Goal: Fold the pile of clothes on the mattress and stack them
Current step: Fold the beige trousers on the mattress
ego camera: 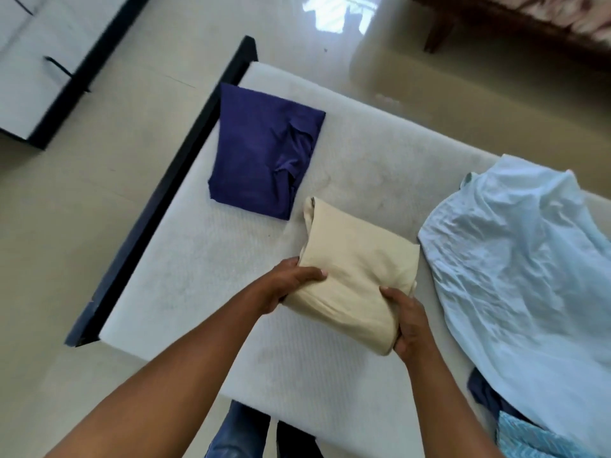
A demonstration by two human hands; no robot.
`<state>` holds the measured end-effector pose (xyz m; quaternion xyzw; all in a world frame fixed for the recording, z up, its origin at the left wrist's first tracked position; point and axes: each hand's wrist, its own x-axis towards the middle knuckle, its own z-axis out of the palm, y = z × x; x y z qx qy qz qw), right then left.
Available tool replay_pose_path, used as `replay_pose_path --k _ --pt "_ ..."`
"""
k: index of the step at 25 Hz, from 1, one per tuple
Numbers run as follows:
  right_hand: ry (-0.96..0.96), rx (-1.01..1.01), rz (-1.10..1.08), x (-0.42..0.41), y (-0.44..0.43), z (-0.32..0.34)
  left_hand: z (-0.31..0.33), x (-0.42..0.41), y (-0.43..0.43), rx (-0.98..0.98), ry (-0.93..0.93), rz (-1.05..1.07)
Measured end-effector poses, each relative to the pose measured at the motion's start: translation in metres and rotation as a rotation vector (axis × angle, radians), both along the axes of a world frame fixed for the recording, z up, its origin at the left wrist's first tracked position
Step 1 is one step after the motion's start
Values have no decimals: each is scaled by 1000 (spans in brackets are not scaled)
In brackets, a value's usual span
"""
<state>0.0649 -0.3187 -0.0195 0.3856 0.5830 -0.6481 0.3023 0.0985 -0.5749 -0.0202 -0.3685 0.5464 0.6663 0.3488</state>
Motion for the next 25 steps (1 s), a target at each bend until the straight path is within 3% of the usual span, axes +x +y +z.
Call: replay_pose_path --k 7,14,16,18,21,25 --pt "295 -113 87 -37 -101 85 76 -5 -94 -47 333 117" --pt "490 -283 125 -153 -248 100 110 -86 -231 -153 630 302" --pt "455 -266 166 -183 -277 61 79 -108 -256 -182 584 320" --pt "300 -198 245 -195 -296 2 24 -121 -268 -180 414 310" --pt "136 124 396 -188 -303 -84 -56 -121 -272 -198 138 192" --pt "258 275 358 -168 -302 -108 -90 -109 -267 -384 260 279"
